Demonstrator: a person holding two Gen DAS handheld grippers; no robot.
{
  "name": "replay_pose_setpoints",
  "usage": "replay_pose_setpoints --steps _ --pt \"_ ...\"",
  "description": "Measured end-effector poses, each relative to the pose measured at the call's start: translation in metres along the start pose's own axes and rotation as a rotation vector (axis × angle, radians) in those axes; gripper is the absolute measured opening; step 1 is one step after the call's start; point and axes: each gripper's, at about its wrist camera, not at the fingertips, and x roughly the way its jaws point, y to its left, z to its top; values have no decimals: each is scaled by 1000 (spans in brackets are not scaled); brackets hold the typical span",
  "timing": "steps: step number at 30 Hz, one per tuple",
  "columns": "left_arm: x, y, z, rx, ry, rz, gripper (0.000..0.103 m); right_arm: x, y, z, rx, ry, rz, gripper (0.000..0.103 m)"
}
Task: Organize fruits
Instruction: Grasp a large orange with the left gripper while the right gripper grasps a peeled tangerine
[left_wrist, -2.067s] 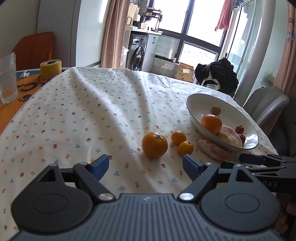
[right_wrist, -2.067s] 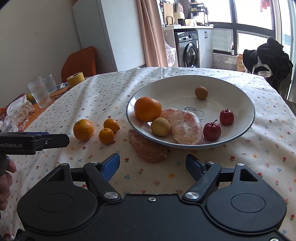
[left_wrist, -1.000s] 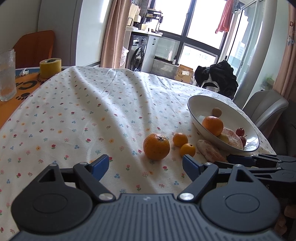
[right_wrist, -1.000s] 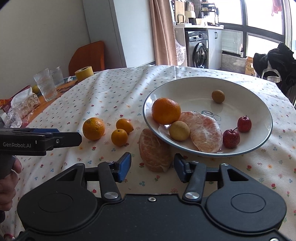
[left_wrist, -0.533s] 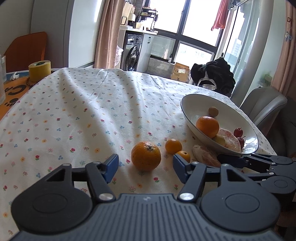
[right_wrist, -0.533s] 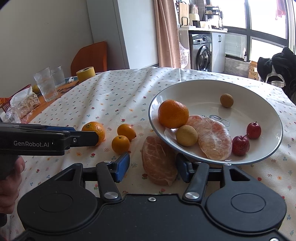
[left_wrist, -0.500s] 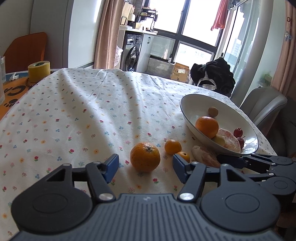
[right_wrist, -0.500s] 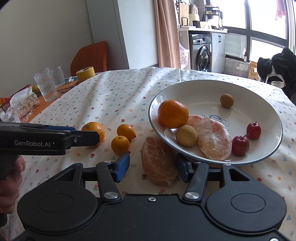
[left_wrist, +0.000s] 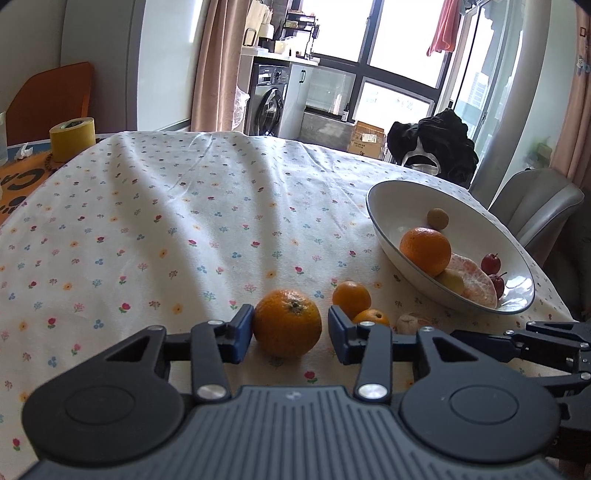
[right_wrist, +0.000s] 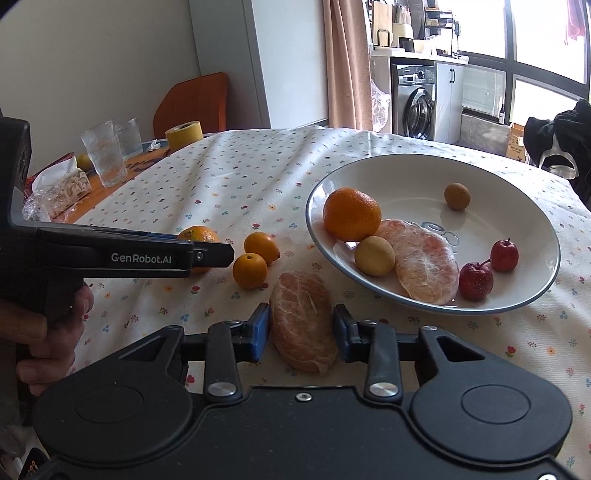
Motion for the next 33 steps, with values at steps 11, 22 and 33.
replay_pose_setpoints --steps 11,22,33 --pt "-7 3 -4 21 2 -4 36 13 12 5 -34 -9 -33 40" --pt "-26 7 -9 -5 -19 -7 36 -1 13 4 -28 -32 -22 24" --pt "-41 2 -14 -1 -35 -12 36 -17 12 0 -4 -44 10 20"
